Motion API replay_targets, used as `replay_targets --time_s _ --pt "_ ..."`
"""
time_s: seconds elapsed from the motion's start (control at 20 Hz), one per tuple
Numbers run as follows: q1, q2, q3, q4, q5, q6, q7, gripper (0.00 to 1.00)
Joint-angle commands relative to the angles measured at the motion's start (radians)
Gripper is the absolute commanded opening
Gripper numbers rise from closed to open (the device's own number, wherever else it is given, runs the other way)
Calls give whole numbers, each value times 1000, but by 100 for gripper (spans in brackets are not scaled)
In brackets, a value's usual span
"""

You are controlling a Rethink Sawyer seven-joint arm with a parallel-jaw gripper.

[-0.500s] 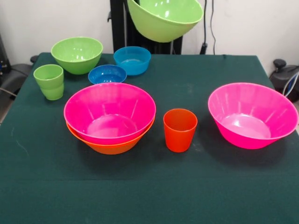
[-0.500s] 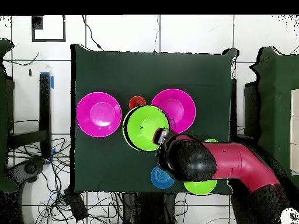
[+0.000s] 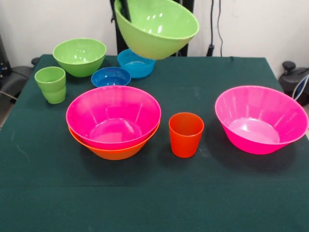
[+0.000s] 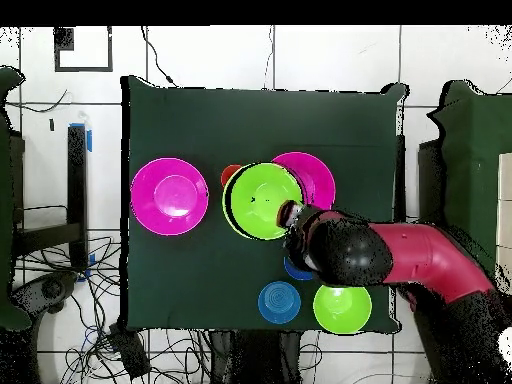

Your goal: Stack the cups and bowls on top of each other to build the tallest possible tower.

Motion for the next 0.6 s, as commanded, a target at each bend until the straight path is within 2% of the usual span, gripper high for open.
replay_targets --time_s 0.05,0.6 --pt "-26 180 11 -89 -148 104 -331 0" --pt "-68 252 22 -91 -255 60 -321 0"
